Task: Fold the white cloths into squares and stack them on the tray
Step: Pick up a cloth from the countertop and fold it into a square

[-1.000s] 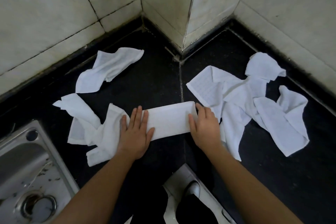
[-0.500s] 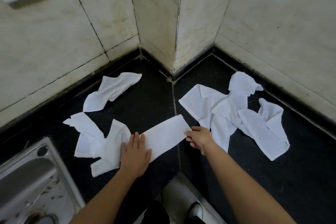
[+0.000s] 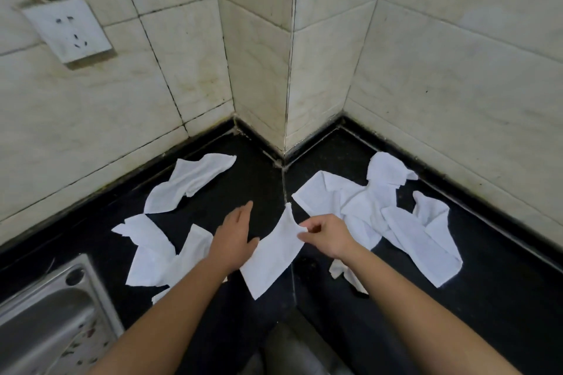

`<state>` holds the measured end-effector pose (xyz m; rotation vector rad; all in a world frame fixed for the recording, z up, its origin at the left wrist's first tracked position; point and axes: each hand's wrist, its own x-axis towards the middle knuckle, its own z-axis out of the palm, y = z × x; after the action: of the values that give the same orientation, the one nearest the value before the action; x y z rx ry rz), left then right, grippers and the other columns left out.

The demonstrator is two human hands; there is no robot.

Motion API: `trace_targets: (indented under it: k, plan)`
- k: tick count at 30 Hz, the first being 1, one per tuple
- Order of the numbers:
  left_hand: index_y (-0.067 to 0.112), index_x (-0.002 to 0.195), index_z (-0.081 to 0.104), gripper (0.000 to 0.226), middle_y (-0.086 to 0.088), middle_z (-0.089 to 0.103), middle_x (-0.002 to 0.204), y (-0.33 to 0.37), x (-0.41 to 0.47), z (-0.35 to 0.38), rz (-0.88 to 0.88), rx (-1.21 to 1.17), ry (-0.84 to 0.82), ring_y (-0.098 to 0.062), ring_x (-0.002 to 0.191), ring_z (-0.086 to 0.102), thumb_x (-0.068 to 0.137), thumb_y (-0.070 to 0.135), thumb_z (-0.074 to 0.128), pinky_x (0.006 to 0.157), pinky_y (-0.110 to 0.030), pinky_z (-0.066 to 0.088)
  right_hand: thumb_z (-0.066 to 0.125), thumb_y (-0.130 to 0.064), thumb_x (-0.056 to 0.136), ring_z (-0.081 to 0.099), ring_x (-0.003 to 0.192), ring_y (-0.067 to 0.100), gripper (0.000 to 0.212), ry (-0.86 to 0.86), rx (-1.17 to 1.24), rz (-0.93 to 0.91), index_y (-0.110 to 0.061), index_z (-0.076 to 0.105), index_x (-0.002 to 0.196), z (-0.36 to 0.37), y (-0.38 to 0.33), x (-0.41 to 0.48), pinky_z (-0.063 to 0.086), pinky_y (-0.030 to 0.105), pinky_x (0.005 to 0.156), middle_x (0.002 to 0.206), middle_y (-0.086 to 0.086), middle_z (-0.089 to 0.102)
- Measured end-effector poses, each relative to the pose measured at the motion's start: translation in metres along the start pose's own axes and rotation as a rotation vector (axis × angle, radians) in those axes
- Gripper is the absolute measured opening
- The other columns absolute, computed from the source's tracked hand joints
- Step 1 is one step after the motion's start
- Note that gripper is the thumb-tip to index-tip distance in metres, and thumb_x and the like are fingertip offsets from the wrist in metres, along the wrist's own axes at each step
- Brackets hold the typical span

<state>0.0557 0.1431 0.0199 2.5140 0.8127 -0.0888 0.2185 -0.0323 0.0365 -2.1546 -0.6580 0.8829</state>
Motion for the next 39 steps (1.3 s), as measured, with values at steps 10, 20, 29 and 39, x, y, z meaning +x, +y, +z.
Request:
trace_targets:
  k: [10, 20, 29, 39]
  plan:
    - [0.027, 0.096, 0.075, 0.010, 0.010, 0.066, 0.103, 0.048, 0.023, -0.063, 0.438, 0.116, 0.024, -0.018, 0.113, 0.057, 0.091, 0.028, 0.065, 0.089, -0.037, 0.048, 0.084, -0.021, 0.079, 0.070, 0.077, 0.009, 0.010, -0.028, -0.166, -0.196, -0.028, 0.082, 0.086, -0.052, -0.040, -0.027, 0.055, 0.025, 0.074, 0.080, -0.010, 0.076]
    - [0.017, 0.099, 0.079, 0.026, -0.004, 0.073, 0.109, 0.043, 0.016, -0.067, 0.500, 0.037, 0.542, -0.027, 0.101, 0.066, 0.073, 0.012, 0.080, 0.082, -0.040, 0.054, 0.079, -0.026, 0.084, 0.066, 0.091, 0.000, 0.014, 0.320, -0.114, -0.436, -0.034, 0.080, 0.095, -0.055, -0.046, -0.034, 0.047, 0.014, 0.078, 0.095, -0.017, 0.074]
    - [0.029, 0.140, 0.054, 0.039, 0.002, 0.033, 0.159, -0.013, -0.077, 0.048, 0.291, 0.266, -0.290, -0.018, 0.148, 0.025, 0.103, 0.032, 0.041, 0.119, -0.040, 0.023, 0.070, -0.036, 0.088, 0.064, 0.105, 0.010, 0.020, -0.177, -0.518, -0.274, -0.034, 0.076, 0.107, 0.043, 0.066, -0.057, 0.051, 0.027, 0.088, 0.115, -0.012, 0.070]
    - [0.038, 0.129, 0.062, 0.035, 0.001, 0.008, 0.166, -0.022, -0.095, 0.058, 0.259, 0.217, -0.460, -0.018, 0.153, -0.004, 0.098, 0.047, 0.049, 0.122, -0.043, 0.015, 0.069, -0.039, 0.088, 0.016, 0.152, 0.018, 0.020, -0.398, -0.685, -0.301, -0.033, 0.077, 0.105, 0.062, 0.077, -0.064, 0.029, 0.036, 0.115, 0.161, -0.005, 0.030]
